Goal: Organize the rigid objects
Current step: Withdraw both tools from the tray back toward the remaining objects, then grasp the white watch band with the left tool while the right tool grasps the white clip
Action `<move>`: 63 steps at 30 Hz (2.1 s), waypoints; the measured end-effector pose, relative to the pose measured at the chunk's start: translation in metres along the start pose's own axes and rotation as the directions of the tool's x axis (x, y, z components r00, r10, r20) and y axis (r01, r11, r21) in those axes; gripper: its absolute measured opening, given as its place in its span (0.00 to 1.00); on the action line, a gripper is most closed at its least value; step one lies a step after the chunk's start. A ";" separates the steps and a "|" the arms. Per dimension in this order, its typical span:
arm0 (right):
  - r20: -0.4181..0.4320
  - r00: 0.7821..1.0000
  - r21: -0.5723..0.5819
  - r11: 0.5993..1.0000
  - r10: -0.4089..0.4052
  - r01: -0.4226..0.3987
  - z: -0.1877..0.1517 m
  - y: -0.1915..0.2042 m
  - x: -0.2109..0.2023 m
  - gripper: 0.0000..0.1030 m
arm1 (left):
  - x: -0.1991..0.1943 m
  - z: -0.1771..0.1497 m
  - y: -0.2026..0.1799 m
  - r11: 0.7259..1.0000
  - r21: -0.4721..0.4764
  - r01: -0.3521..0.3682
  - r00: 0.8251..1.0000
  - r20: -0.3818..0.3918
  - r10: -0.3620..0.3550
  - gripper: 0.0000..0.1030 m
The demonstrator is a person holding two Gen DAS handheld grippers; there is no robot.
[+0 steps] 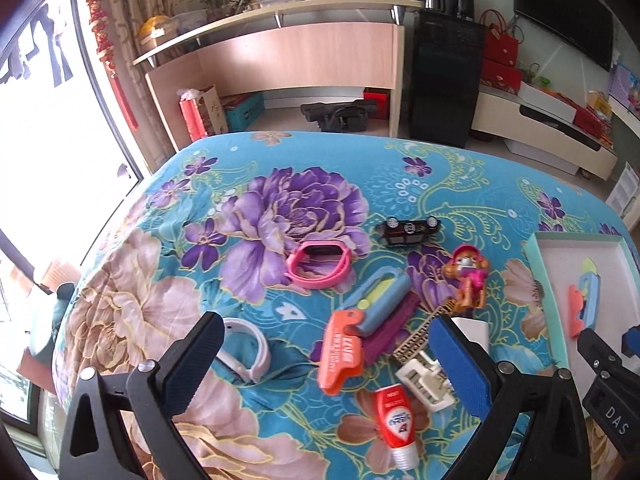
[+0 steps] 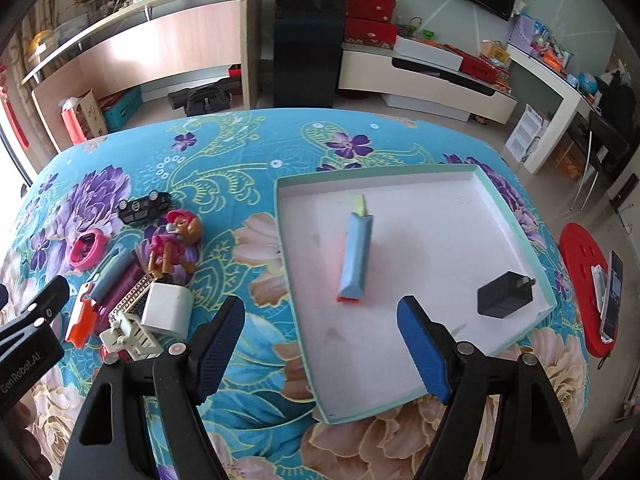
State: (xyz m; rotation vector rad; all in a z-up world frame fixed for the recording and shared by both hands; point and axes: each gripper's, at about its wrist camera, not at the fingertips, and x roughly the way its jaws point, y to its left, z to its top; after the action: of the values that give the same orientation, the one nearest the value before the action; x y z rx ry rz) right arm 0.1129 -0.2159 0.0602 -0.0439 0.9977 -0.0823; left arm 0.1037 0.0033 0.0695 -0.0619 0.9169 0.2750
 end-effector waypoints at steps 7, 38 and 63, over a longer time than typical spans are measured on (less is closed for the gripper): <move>-0.024 0.999 -0.076 0.996 0.037 -0.039 -0.005 0.039 0.008 0.77 | 0.001 -0.002 0.054 0.994 -0.092 -0.052 0.999 0.000 0.053 1.00; -0.084 0.962 -0.242 0.931 0.262 -0.274 -0.022 0.117 0.018 0.75 | 0.067 -0.034 0.079 0.994 -0.106 -0.036 0.984 -0.175 0.017 1.00; -0.133 0.957 -0.289 0.914 0.258 -0.286 -0.032 0.134 0.039 0.29 | 0.093 -0.042 0.071 0.995 -0.100 0.028 0.980 -0.192 -0.047 0.70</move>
State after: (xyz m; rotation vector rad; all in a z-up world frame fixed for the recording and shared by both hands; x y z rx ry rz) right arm 0.1133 -0.0863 0.0005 -0.1853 1.0939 0.3310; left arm 0.1064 0.0836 -0.0249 -0.1979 1.0953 0.2817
